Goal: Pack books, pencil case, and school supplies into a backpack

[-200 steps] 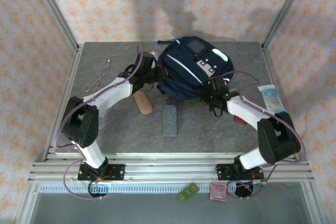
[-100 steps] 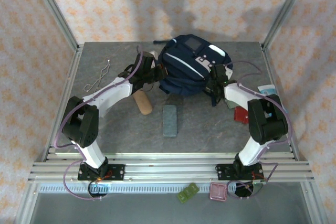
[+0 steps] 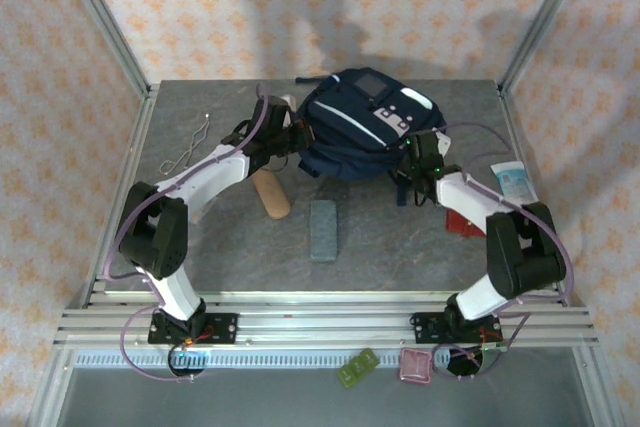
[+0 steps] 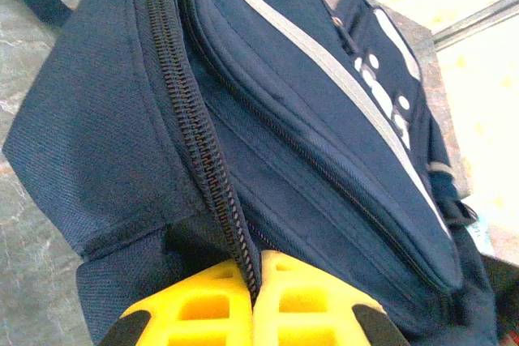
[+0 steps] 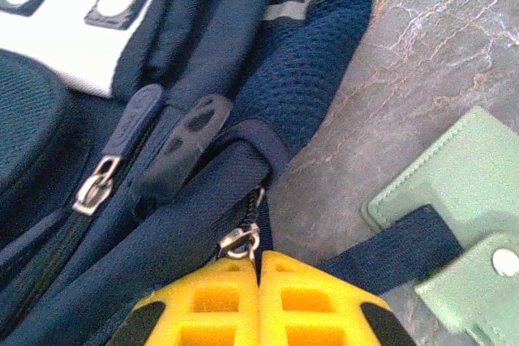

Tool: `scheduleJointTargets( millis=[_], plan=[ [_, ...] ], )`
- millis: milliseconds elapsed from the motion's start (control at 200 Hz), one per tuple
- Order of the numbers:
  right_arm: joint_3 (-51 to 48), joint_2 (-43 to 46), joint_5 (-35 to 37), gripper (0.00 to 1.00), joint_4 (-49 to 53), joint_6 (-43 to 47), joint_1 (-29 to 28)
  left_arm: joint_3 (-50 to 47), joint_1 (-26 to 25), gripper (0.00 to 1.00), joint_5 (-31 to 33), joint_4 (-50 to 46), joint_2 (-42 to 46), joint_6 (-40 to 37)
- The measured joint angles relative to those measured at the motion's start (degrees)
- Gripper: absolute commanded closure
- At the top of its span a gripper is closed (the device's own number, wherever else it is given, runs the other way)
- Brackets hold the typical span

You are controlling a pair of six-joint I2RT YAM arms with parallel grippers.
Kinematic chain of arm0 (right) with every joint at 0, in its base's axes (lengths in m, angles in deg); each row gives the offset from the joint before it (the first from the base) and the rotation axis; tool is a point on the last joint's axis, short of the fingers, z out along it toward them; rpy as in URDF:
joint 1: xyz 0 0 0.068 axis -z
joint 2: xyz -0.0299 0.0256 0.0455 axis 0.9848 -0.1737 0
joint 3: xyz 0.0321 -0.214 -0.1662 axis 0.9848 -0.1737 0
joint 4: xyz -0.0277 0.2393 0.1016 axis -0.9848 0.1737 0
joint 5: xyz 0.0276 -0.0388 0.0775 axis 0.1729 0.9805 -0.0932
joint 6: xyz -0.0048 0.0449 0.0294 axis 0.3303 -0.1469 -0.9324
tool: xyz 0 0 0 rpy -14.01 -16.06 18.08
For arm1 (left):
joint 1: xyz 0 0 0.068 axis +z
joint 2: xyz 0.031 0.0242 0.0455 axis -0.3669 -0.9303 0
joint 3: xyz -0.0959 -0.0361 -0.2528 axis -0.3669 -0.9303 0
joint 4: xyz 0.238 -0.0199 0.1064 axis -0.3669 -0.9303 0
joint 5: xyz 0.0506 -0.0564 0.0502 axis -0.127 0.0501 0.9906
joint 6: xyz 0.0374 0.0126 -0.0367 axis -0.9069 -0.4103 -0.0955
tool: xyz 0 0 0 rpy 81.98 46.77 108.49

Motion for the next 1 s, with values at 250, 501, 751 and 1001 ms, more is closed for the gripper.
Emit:
scheduleJointTargets(
  millis=[250,501,751,1001],
  plan=[
    [-5.9,2.16,-2.51,1.0,-2.56,-2.45,-6.67,5.6,4.11,1.0,4.02,-0.59,-9.22,-4.74],
    [-6.51,3.02,-10.14,0.77,-5.6,-2.38,-10.8,11.5,5.97,0.61,9.46,-1.07,-15.96,-8.24],
    [-2.97,10.03,-16.5,0.57,-5.46,-0.81,-8.37,2.38,5.95,0.51,9.77,2.16,-6.97,-6.4],
    [6.99,0.52,-22.53,0.6,-4.87,-0.85,-1.81,-0.04,-1.57,0.49,7.21,5.35,-2.67,-3.56]
  ],
)
